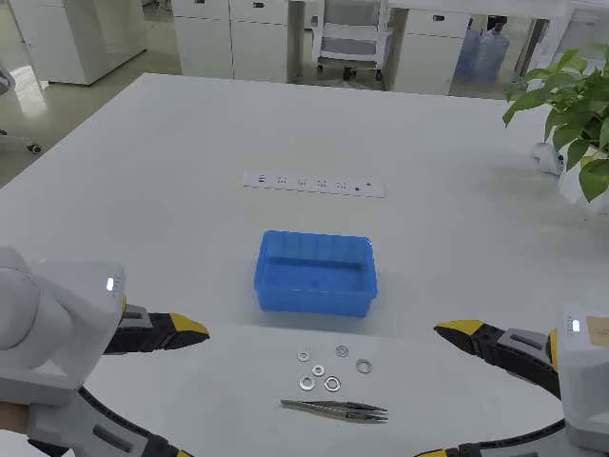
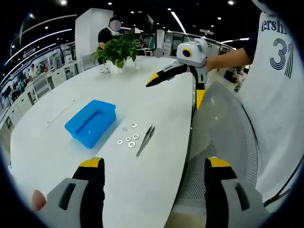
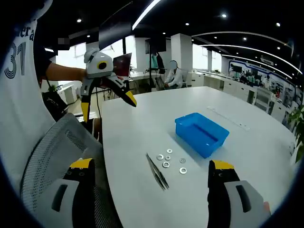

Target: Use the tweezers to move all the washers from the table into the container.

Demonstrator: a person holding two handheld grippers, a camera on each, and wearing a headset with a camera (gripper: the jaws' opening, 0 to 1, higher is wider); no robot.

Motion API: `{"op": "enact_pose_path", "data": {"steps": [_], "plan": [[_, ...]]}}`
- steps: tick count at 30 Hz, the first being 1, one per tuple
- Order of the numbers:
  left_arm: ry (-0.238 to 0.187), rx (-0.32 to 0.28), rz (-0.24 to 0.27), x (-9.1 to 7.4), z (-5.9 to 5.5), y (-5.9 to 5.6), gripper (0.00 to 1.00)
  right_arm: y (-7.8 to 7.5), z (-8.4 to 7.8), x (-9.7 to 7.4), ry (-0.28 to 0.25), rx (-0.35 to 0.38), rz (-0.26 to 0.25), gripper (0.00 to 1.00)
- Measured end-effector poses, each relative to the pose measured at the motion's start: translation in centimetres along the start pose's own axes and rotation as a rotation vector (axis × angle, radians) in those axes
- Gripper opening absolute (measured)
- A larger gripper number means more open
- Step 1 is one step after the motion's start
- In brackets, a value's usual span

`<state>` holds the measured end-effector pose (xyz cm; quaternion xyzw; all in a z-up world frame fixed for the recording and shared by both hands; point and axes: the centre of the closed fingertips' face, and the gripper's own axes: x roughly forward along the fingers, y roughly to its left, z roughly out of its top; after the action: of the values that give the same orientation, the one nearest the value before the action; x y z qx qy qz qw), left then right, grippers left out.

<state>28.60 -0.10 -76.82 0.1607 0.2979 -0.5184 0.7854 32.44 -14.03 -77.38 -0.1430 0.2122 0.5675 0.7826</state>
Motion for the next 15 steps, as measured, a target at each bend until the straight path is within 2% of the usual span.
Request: {"op": "enact_pose_path", "data": {"steps": [15], "plan": [[-0.008,0.002,-0.007,0.41,0.22,0.05,0.93,-0.34,0.14,-0.03,-0.006,0.017,-0.008,1.00]]}}
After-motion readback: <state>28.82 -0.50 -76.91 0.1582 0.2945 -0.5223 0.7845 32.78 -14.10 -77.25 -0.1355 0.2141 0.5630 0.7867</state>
